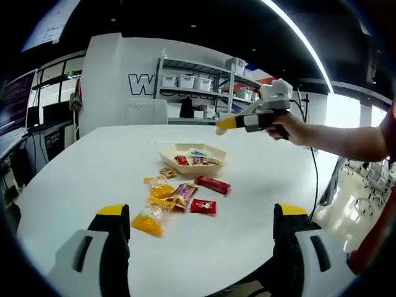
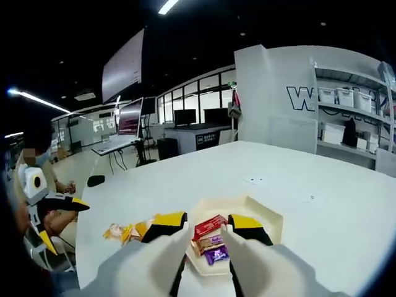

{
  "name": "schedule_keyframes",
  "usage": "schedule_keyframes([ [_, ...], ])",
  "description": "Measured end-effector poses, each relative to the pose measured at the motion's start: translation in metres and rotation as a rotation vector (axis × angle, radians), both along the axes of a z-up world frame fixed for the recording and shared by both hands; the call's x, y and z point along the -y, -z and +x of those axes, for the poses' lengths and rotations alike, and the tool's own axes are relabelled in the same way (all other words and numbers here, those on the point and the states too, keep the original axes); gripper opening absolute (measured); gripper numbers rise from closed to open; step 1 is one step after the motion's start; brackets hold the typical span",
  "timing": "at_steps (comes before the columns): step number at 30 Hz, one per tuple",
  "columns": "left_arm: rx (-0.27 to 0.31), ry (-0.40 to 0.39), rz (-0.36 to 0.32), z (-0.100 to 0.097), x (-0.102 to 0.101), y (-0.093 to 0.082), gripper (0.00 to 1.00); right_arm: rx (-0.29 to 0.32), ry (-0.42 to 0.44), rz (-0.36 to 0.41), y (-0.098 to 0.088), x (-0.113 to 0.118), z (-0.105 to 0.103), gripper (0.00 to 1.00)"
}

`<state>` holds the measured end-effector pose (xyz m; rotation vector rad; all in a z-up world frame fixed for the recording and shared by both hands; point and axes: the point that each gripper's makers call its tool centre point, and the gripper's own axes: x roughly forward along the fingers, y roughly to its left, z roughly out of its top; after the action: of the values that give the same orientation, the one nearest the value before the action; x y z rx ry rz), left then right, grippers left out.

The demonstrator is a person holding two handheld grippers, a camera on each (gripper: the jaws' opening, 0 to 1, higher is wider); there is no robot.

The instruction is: Place the target food into the container with the food tongs after gripping and lifting it, then release it inside without dropping or visibly crushing the food.

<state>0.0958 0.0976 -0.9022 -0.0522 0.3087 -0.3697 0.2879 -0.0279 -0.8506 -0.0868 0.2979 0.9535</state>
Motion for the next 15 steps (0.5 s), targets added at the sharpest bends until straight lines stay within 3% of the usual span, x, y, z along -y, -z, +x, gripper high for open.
schedule_keyframes([
  [15, -0.008, -0.009, -0.008, -0.002, 0.002, 0.003, 0.98, -0.086, -0.037, 0.005, 0.022, -0.005, -0.03, 0.21],
])
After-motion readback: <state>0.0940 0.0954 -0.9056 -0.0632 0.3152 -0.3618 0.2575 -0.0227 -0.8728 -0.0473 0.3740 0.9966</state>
